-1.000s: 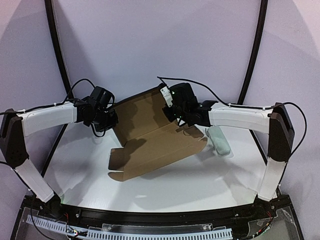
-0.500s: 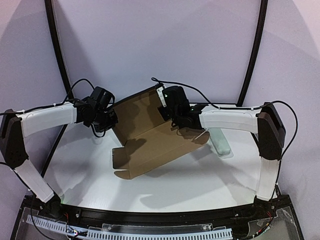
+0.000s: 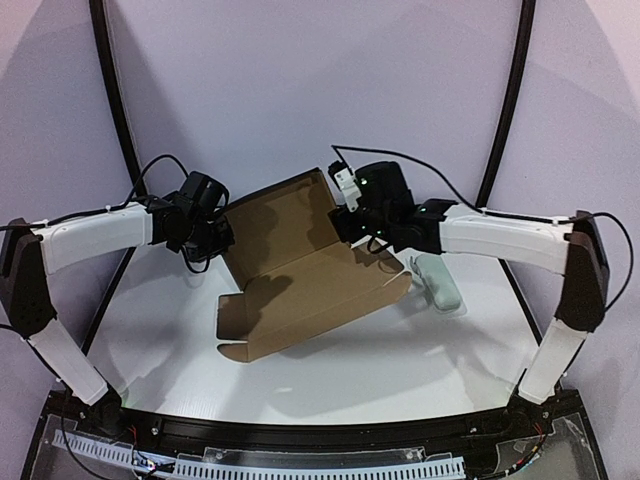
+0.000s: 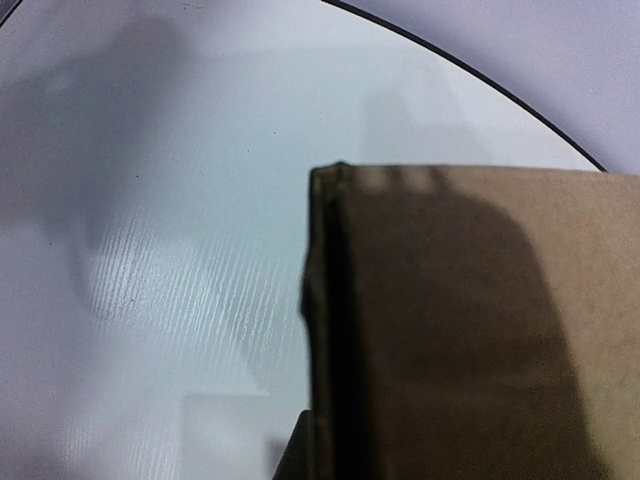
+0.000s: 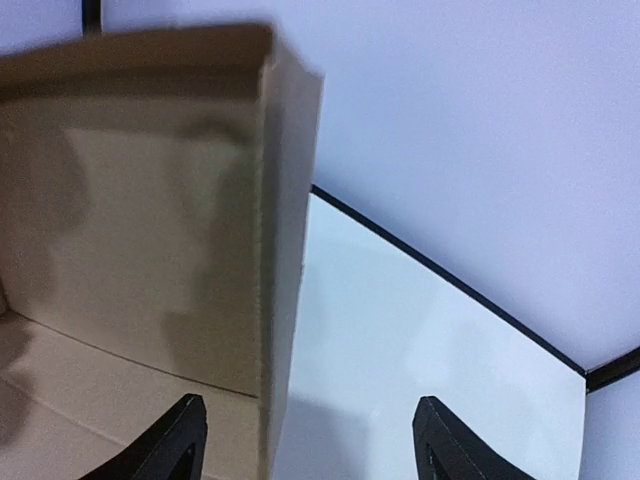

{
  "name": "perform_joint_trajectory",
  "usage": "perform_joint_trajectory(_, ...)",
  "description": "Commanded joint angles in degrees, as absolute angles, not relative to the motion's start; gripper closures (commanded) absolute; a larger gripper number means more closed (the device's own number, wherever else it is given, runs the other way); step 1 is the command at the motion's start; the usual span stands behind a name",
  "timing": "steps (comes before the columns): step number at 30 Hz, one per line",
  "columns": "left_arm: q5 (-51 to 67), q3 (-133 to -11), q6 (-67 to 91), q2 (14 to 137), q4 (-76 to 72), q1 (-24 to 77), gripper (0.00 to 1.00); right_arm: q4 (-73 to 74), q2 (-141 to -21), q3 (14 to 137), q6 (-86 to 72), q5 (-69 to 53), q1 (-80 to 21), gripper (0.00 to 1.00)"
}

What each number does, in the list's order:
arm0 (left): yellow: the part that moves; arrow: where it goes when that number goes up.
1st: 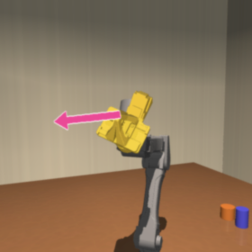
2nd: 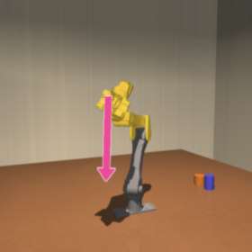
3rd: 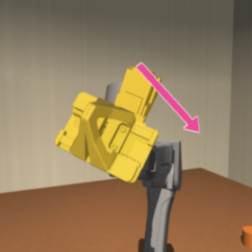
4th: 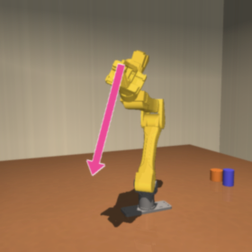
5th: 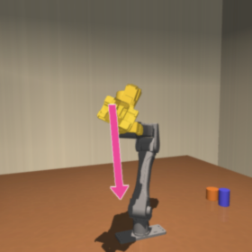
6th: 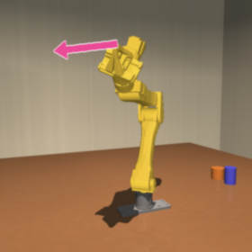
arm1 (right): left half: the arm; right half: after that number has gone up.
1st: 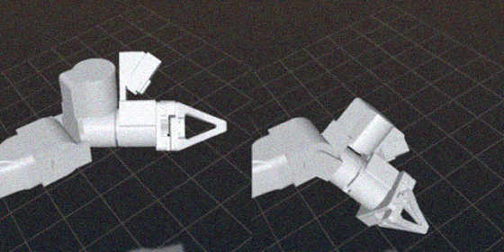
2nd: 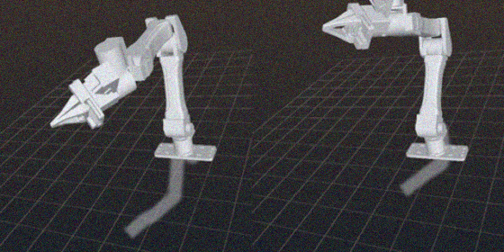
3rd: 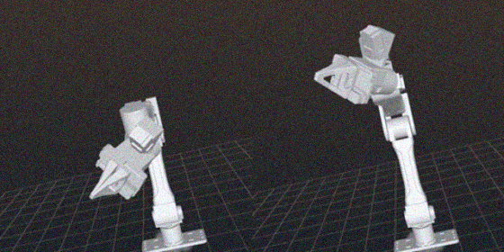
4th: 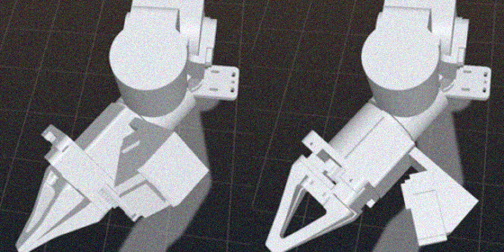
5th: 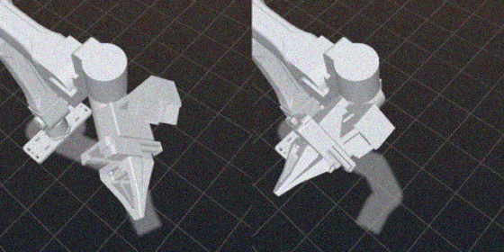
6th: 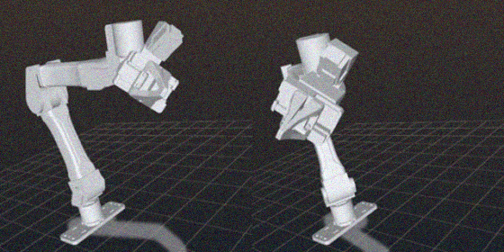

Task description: Fold the paper box

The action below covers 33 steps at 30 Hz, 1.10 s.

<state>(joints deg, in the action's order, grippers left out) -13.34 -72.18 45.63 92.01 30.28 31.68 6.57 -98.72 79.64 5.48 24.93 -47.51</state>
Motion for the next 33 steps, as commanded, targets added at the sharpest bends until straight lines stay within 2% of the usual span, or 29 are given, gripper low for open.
perform_joint_trajectory(1, -12.83, -73.68, 42.72, 90.47, 28.83, 31.9, 0.99, 7.93, -94.56, 77.0, 3.93, 19.13, -46.14, 0.22)
perform_joint_trajectory(3, -12.14, -72.38, 39.9, 90.33, 26.17, 31.9, 0.99, 8.7, -92.54, 77.04, 3.07, 14.02, -45.3, 0.16)
perform_joint_trajectory(4, -12.94, -70.39, 36.56, 90.17, 22.19, 31.9, 0.99, 9.17, -90.77, 77.26, 2.25, 10.08, -44.5, 0.07)
perform_joint_trajectory(5, -13.72, -68.16, 33.11, 90.09, 17.85, 31.9, 0.99, 9.25, -88.89, 77.42, 1.61, 7.36, -43.63, 0.02)
perform_joint_trajectory(12, -21.56, -61.38, 22.33, 91.18, -1.45, 33.05, 0.99, 7.79, -84.43, 78.44, -3.83, -5.75, -39.04, 0.02)
perform_joint_trajectory(13, -23.74, -59.14, 17.86, 92.21, -8.57, 34.34, 0.99, 7.82, -85.22, 79.43, -5.6, -5.84, -38.07, 0.02)
perform_joint_trajectory(17, -33.43, -56.22, 9.85, 95.14, -20.37, 37.74, 0.99, 9.49, -90.2, 82.84, -7.72, -3.1, -37.15, 0.02)
perform_joint_trajectory(24, -38.23, -54.85, 8.53, 100.4, -28.04, 39.64, 0.99, 8.54, -96.58, 84.29, -7.87, -0.52, -36.88, 0.02)
perform_joint_trajectory(33, -36.67, -52.98, 10.64, 103.97, -30.7, 39.88, 0.99, 0.28, -99.06, 76.58, -7.14, -0.35, -35.38, 0.02)
